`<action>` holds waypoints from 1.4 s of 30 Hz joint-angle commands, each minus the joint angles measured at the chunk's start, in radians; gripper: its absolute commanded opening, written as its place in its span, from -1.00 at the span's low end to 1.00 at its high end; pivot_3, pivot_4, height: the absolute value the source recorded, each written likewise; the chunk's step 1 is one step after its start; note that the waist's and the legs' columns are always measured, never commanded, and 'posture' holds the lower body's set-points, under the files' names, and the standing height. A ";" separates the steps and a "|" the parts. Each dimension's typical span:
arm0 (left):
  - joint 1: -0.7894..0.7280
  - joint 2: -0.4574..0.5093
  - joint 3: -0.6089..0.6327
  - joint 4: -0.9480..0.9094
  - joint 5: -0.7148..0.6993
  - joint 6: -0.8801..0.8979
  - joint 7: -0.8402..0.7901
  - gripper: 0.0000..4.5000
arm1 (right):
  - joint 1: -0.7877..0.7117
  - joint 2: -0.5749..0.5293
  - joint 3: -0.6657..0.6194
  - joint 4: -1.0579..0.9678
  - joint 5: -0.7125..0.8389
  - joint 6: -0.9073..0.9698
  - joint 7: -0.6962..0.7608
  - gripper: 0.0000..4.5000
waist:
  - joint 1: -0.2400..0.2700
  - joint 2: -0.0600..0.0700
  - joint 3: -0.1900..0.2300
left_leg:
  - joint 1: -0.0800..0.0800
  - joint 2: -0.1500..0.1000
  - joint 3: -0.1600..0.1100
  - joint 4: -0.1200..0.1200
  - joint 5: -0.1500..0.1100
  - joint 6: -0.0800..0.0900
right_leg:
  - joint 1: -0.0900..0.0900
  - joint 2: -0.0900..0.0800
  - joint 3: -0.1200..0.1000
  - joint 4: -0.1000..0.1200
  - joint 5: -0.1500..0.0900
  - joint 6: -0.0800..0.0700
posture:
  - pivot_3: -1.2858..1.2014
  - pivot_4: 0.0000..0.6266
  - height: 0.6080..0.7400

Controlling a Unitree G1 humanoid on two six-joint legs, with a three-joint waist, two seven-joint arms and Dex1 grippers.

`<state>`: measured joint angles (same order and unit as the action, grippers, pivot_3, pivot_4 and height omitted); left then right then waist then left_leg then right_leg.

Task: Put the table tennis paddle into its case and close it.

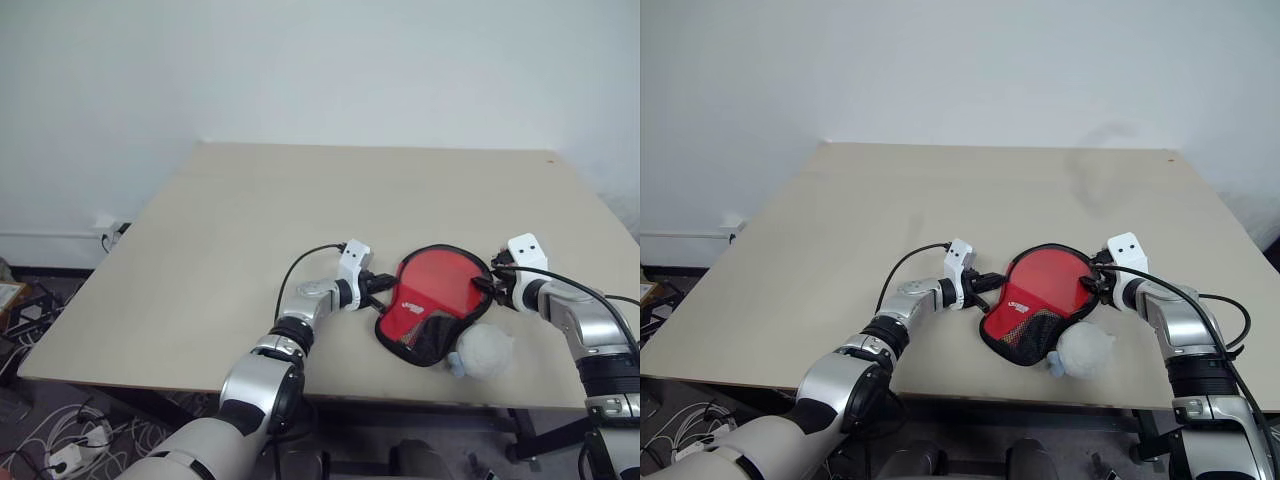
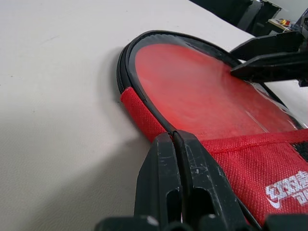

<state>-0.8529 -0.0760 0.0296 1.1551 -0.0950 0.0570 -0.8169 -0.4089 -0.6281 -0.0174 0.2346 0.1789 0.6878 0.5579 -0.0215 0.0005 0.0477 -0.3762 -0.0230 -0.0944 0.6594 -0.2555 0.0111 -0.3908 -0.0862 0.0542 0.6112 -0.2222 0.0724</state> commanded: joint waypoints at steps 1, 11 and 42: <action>-0.013 -0.004 -0.001 -0.016 -0.004 -0.005 -0.007 -1.00 | -0.013 -0.018 -0.043 -0.040 -0.013 -0.021 -0.027 0.50 | 0.000 0.000 0.000 | 0.000 0.000 0.000 0.000 0.000 0.000 | 0.000 0.000 0.000 0.000 0.000 0.000 | 0.03 -1.00 1.00; -0.022 0.001 0.007 -0.027 -0.019 0.011 -0.044 -1.00 | 0.044 -0.048 -0.140 -0.182 0.057 -0.051 0.037 0.50 | 0.002 0.000 0.000 | 0.000 0.000 0.000 0.001 0.000 0.000 | 0.000 0.000 0.000 0.001 0.000 0.000 | 0.03 -1.00 1.00; -0.035 0.016 -0.245 -0.050 0.168 -0.162 -0.226 -1.00 | 0.405 -0.232 -0.277 -0.614 0.265 -0.022 0.329 0.50 | 0.003 -0.002 0.001 | 0.000 0.000 0.001 0.006 0.000 0.000 | 0.000 0.000 0.002 0.006 0.000 0.001 | 0.03 -1.00 1.00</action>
<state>-0.8740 -0.0567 -0.2106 1.1030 0.0658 -0.0989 -1.0421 -0.0135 -0.8338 -0.2469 -0.3305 0.4102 0.6716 0.8544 -0.0186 -0.0014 0.0487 -0.3757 -0.0234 -0.0930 0.6657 -0.2556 0.0113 -0.3905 -0.0862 0.0563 0.6175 -0.2219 0.0733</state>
